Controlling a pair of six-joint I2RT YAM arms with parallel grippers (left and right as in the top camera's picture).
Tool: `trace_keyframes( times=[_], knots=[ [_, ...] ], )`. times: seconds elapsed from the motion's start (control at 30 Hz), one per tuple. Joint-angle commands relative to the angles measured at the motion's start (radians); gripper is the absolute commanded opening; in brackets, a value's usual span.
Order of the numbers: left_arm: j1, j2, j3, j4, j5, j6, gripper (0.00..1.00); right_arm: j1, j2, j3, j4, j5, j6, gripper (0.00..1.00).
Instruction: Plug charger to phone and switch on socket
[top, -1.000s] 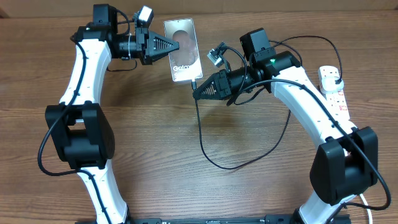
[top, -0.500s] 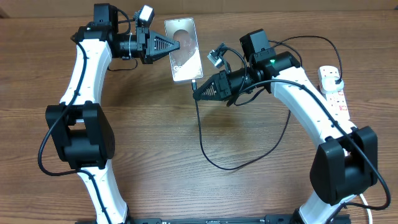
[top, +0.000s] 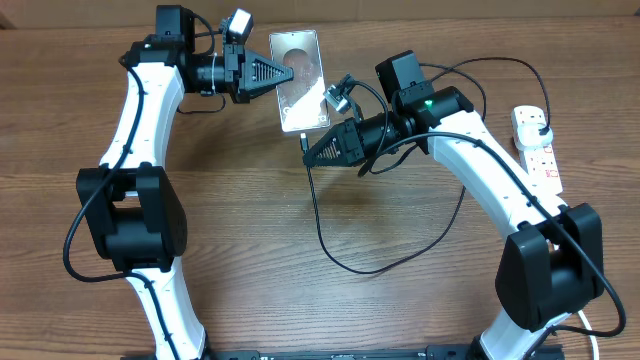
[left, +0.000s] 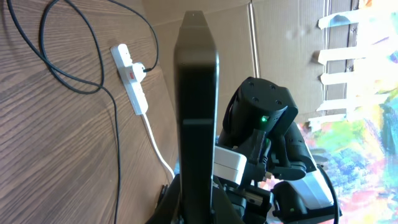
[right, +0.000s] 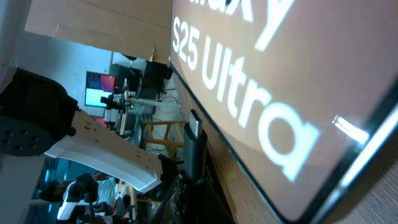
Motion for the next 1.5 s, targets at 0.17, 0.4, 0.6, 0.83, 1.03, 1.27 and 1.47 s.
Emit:
trace_keyframes(
  times=[0.17,0.4,0.6,0.83,1.03,1.27,1.47],
  knots=[
    [-0.011,-0.038,0.002,0.004,0.070,-0.010,0.04,-0.008,0.002,-0.008,0.006,0.018,-0.002,0.04],
    [-0.011,-0.038,0.002,0.004,0.070,-0.010,0.04,-0.029,0.002,-0.008,0.015,0.017,0.003,0.04],
    [-0.014,-0.038,0.002,0.004,0.070,-0.010,0.04,-0.029,0.002,-0.008,0.038,0.017,0.022,0.04],
    [-0.015,-0.038,0.002,0.004,0.070,-0.009,0.04,-0.029,0.002,-0.008,0.043,0.016,0.025,0.04],
    [-0.023,-0.038,0.002,0.004,0.070,-0.005,0.04,-0.029,0.002,-0.008,0.048,0.004,0.025,0.04],
    [-0.034,-0.038,0.002,0.005,0.070,-0.002,0.04,-0.029,0.002,-0.008,0.048,0.004,0.025,0.04],
    [-0.034,-0.038,0.002,0.005,0.070,-0.002,0.04,-0.029,0.002,-0.008,0.060,-0.007,0.026,0.04]
  ],
)
